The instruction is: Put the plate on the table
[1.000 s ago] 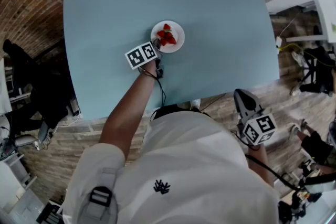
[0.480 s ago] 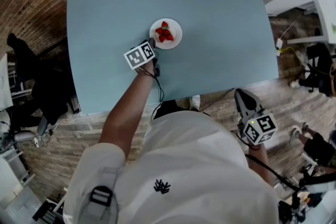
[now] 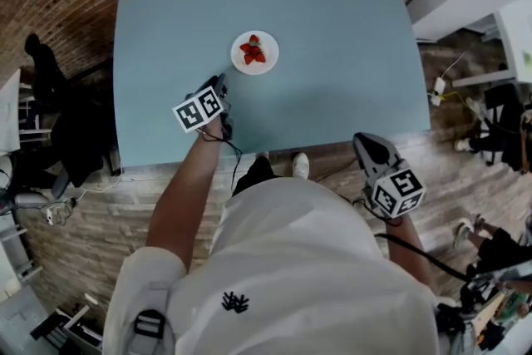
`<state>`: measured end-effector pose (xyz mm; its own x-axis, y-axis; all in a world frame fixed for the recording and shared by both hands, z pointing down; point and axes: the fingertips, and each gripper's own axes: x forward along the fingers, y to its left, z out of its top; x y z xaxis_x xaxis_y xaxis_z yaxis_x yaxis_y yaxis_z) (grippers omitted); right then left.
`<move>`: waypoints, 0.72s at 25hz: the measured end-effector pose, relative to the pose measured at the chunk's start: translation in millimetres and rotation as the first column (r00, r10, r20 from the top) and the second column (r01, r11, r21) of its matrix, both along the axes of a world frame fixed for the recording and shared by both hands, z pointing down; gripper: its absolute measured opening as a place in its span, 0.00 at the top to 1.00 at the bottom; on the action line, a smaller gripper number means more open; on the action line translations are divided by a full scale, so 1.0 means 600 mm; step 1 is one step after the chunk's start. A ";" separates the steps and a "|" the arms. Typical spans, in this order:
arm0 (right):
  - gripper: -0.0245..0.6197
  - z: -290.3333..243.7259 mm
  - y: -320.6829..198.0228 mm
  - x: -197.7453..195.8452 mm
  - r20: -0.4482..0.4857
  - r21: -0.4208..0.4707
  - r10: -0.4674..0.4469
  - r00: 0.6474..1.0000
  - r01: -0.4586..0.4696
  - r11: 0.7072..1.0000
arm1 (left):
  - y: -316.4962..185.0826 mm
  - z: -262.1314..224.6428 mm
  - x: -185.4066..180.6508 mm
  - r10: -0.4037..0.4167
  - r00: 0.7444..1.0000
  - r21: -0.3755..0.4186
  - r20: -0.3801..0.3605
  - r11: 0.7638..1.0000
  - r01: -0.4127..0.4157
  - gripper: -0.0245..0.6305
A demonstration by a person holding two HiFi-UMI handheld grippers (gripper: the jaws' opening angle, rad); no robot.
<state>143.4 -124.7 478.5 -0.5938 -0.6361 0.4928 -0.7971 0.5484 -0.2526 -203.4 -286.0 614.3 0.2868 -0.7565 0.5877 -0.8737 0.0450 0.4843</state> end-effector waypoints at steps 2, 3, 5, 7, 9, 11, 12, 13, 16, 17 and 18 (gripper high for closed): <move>0.95 0.001 0.001 -0.003 0.012 0.011 -0.043 0.999 0.043 0.999 | 0.037 -0.031 0.008 0.021 1.000 0.034 -0.024 0.999 -0.020 0.80; 0.95 0.002 0.001 -0.004 0.018 0.016 -0.065 0.998 0.064 0.998 | 0.059 -0.047 0.015 0.036 0.999 0.042 -0.038 0.999 -0.034 0.80; 0.95 0.006 0.003 -0.007 0.030 0.025 -0.109 0.994 0.108 0.994 | 0.110 -0.079 0.036 0.079 0.996 0.055 -0.031 0.996 -0.077 0.80; 0.95 0.016 0.009 -0.014 0.039 0.024 -0.158 0.987 0.157 0.987 | 0.166 -0.113 0.060 0.135 0.991 0.078 0.007 0.988 -0.135 0.94; 0.95 0.030 0.021 -0.029 0.045 0.017 -0.216 0.975 0.215 0.976 | 0.226 -0.141 0.087 0.190 0.982 0.104 0.021 0.976 -0.191 0.96; 0.95 0.043 0.028 -0.045 0.040 0.011 -0.274 0.961 0.273 0.962 | 0.281 -0.159 0.113 0.225 0.974 0.120 0.020 0.967 -0.226 0.96; 0.95 0.046 0.031 -0.054 0.036 0.010 -0.296 0.954 0.296 0.955 | 0.307 -0.165 0.125 0.237 0.971 0.125 0.020 0.963 -0.238 0.96; 0.95 0.046 0.036 -0.065 0.034 0.014 -0.315 0.948 0.315 0.949 | 0.331 -0.173 0.136 0.249 0.968 0.135 0.020 0.959 -0.250 0.96; 0.95 0.036 0.060 -0.100 0.024 0.045 -0.356 0.934 0.355 0.934 | 0.396 -0.206 0.162 0.294 0.955 0.205 0.032 0.934 -0.294 0.96; 0.95 0.031 0.067 -0.112 0.017 0.059 -0.366 0.930 0.365 0.929 | 0.412 -0.220 0.170 0.311 0.949 0.227 0.046 0.922 -0.313 0.96; 0.95 0.027 0.073 -0.123 0.013 0.072 -0.377 0.926 0.375 0.924 | 0.426 -0.234 0.179 0.329 0.942 0.243 0.064 0.910 -0.334 0.96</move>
<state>69.6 -80.7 494.6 -0.8076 -0.3946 0.4382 -0.5228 0.8228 -0.2227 -96.2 -30.6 473.7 0.5359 -0.7419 0.4030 -0.8277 -0.3677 0.4238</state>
